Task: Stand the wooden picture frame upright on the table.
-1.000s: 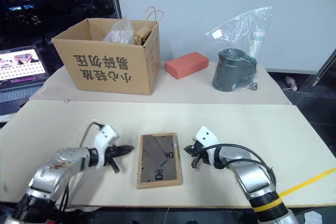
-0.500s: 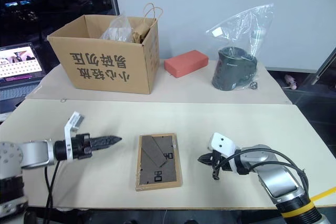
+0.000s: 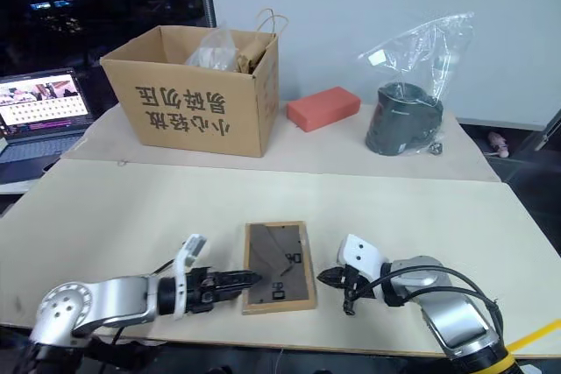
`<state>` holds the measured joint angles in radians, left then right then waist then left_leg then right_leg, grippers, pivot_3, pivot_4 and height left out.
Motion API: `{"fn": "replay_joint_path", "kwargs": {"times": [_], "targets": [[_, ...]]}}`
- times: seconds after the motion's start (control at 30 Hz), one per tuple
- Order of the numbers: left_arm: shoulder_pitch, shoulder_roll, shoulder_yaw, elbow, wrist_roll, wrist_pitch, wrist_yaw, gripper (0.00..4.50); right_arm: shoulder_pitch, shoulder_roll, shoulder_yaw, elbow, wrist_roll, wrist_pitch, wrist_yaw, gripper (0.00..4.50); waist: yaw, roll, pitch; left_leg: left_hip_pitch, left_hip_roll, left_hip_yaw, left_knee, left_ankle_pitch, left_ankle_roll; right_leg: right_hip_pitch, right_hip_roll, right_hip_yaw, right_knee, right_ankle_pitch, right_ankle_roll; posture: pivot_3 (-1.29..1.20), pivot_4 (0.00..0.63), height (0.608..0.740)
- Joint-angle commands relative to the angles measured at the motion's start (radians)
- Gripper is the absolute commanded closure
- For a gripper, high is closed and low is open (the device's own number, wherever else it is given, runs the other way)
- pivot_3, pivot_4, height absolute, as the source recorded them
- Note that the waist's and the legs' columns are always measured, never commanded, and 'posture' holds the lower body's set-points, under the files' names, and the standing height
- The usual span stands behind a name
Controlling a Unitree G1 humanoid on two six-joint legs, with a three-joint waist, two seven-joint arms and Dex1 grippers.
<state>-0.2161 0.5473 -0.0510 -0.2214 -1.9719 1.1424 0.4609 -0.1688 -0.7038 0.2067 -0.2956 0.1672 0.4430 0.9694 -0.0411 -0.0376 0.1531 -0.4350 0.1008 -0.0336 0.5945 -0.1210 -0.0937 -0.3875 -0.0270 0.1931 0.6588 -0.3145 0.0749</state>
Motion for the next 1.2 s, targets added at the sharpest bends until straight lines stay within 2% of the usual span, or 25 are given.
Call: {"fn": "replay_joint_path", "kwargs": {"times": [0.03, 0.23, 0.37, 0.4, 0.47, 0.57, 0.7, 0.83, 0.97, 1.1, 1.17, 1.2], "targets": [[0.003, -0.067, -0.068, 0.020, 0.000, -0.062, 0.071, 0.03, -0.001, 0.018, 0.018, -0.030, -0.002, -0.009, -0.014, 4.50, 0.002, -0.002, -0.003, 0.000, 0.000, 0.000, 0.000, 0.000, 0.000, 0.000, 0.000, 0.000, 0.000, 0.000, 0.000, 0.00, 0.150, 0.730], [0.063, -0.186, -0.002, 0.001, 0.000, -0.127, 0.113, 0.03, 0.011, 0.011, 0.016, -0.044, -0.007, 0.005, -0.030, 4.50, 0.004, -0.002, -0.005, 0.000, 0.000, 0.000, -0.002, 0.000, 0.000, 0.001, 0.000, 0.000, 0.000, 0.003, 0.002, 0.00, 0.150, 0.730], [0.089, -0.193, 0.034, -0.020, 0.000, -0.123, 0.111, 0.03, 0.008, 0.011, 0.013, -0.042, -0.005, 0.012, -0.036, 4.50, 0.004, -0.003, -0.005, 0.000, 0.000, 0.000, -0.002, 0.000, 0.000, 0.001, 0.000, 0.000, 0.000, 0.003, 0.003, 0.00, 0.150, 0.730], [0.090, -0.195, 0.036, -0.024, 0.000, -0.123, 0.109, 0.45, 0.001, 0.012, 0.014, -0.036, -0.006, 0.012, -0.038, 4.50, 0.003, -0.003, -0.005, 0.000, 0.000, 0.000, -0.002, 0.000, 0.000, 0.001, 0.000, 0.000, 0.000, 0.003, 0.002, 0.00, 0.150, 0.730], [0.087, -0.200, 0.037, -0.024, 0.000, -0.123, 0.108, 0.91, -0.010, 0.014, 0.016, -0.027, -0.007, 0.012, -0.039, 4.50, 0.000, -0.003, -0.005, 0.000, 0.000, 0.000, -0.002, 0.000, 0.000, 0.001, 0.000, 0.000, 0.000, 0.002, 0.002, 0.00, 0.150, 0.730], [0.068, -0.225, 0.037, -0.005, 0.000, -0.120, 0.096, 2.07, -0.030, 0.019, 0.017, -0.021, -0.007, 0.016, -0.042, 4.50, 0.000, -0.003, -0.005, -0.002, 0.000, 0.000, -0.003, 0.000, 0.000, 0.001, 0.000, 0.000, 0.000, 0.003, 0.003, 0.00, 0.150, 0.730], [0.044, -0.284, 0.067, 0.025, 0.000, -0.121, 0.071, 3.34, -0.049, 0.022, 0.003, -0.032, 0.004, 0.039, -0.055, 4.50, 0.003, -0.003, -0.005, -0.003, 0.000, 0.000, -0.003, 0.000, 0.000, 0.000, 0.000, 0.000, 0.000, 0.003, 0.004, 0.00, 0.150, 0.730], [-0.004, -0.370, 0.152, 0.038, 0.000, -0.125, 0.029, 3.35, -0.056, 0.015, -0.029, -0.043, 0.022, 0.059, -0.068, 4.50, 0.005, -0.003, -0.005, -0.004, 0.000, 0.000, -0.003, 0.000, 0.000, -0.001, 0.000, 0.000, -0.001, 0.004, 0.004, 0.00, 0.150, 0.730], [-0.100, -0.324, 0.241, 0.079, 0.000, -0.064, -0.054, 3.35, -0.102, -0.024, -0.153, -0.017, 0.111, 0.104, -0.040, 4.50, 0.013, -0.003, -0.004, -0.006, 0.000, 0.000, -0.003, 0.000, 0.000, -0.002, 0.000, 0.000, -0.001, 0.004, 0.004, 0.00, 0.150, 0.730], [-0.165, -0.090, 0.216, 0.113, 0.038, 0.045, -0.206, 3.35, -0.281, -0.096, -0.332, 0.106, 0.307, 0.242, 0.055, 4.50, -0.001, -0.004, -0.002, -0.006, 0.000, 0.000, -0.004, 0.000, 0.000, -0.002, 0.000, 0.000, -0.001, 0.005, 0.004, 0.00, 0.150, 0.730], [-0.173, -0.030, 0.204, 0.149, 0.097, 0.066, -0.289, 3.35, -0.413, -0.130, -0.351, 0.206, 0.348, 0.276, 0.101, 3.84, -0.004, -0.002, -0.001, -0.006, -0.001, 0.000, -0.004, 0.000, 0.000, -0.002, 0.000, 0.000, -0.002, 0.005, 0.004, 0.00, 0.150, 0.730], [-0.179, -0.011, 0.196, 0.162, 0.141, 0.068, -0.323, 3.35, -0.464, -0.133, -0.344, 0.234, 0.366, 0.295, 0.120, 3.71, -0.003, -0.002, 0.000, -0.006, -0.001, 0.000, -0.004, 0.000, 0.000, -0.002, 0.000, 0.000, -0.003, 0.005, 0.004, 0.00, 0.150, 0.730]]}}
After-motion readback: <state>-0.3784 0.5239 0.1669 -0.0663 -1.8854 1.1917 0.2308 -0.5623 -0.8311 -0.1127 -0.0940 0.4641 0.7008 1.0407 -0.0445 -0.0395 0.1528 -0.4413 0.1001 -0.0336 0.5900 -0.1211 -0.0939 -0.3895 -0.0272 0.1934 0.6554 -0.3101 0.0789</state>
